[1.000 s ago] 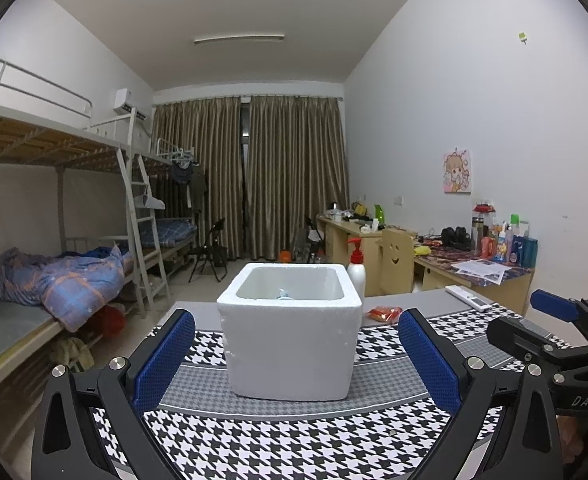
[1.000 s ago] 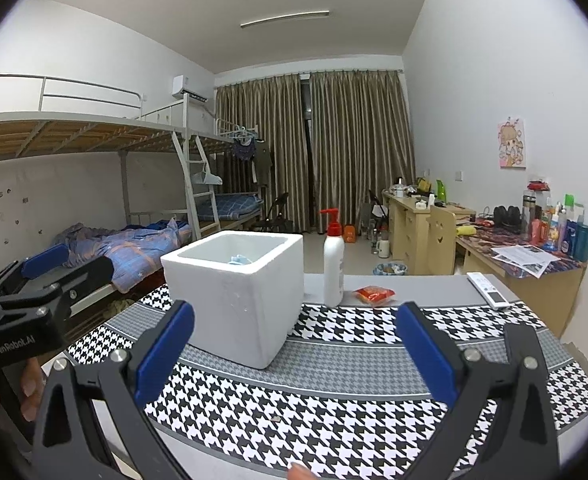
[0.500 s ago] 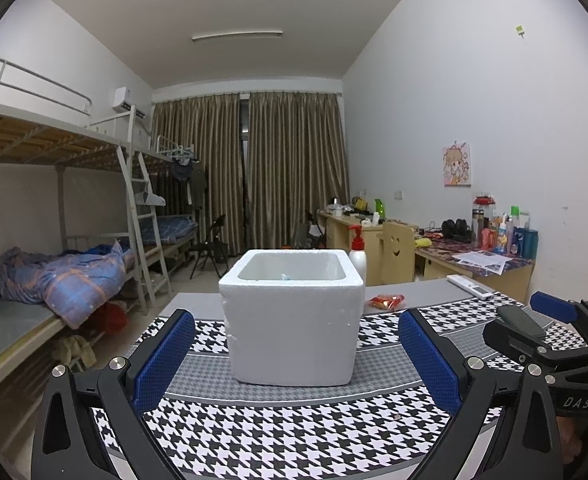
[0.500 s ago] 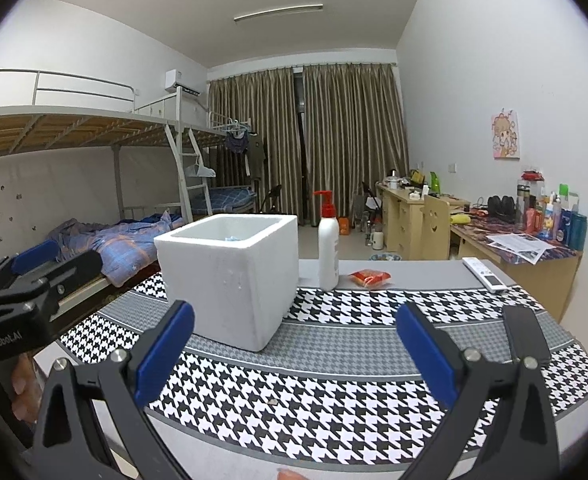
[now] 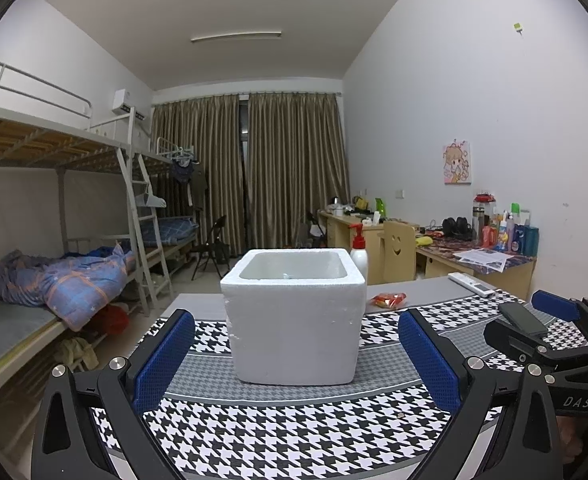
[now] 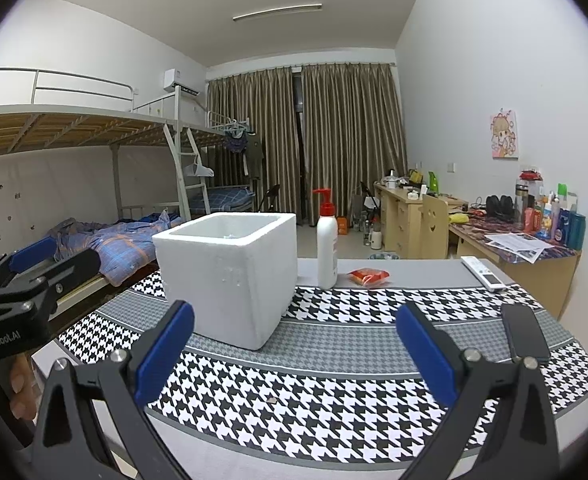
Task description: Organize soft objects
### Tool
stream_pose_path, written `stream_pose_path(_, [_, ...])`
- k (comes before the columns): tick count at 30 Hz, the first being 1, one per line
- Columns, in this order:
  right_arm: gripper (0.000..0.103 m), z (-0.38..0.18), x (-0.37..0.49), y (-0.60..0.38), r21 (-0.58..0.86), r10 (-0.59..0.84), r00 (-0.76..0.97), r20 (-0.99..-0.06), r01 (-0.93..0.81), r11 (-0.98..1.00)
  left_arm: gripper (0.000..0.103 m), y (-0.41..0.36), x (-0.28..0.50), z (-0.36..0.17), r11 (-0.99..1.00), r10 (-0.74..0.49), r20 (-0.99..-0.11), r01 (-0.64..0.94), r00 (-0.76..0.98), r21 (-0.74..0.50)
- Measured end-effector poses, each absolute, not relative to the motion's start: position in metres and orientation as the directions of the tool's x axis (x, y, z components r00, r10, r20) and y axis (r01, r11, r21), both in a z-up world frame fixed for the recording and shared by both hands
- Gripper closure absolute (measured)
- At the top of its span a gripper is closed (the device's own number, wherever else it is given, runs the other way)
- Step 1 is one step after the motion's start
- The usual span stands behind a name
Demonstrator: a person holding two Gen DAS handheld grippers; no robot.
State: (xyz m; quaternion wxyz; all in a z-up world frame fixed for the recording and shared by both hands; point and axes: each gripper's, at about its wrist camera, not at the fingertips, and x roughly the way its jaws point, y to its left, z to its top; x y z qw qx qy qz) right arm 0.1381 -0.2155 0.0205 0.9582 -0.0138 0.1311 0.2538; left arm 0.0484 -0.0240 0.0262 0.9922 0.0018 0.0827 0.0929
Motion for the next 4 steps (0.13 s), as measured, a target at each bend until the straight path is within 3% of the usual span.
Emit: stream_pose_path(4, [0.001, 0.0203, 0.1392, -0.2165, 0.042, 0.479, 0.838, -0.260, -0.486, 0.873, 0.001, -0.0246, 0.0467, 0.0260, 0.984, 0.177, -0.154, -0.176, 0.972, 0.021])
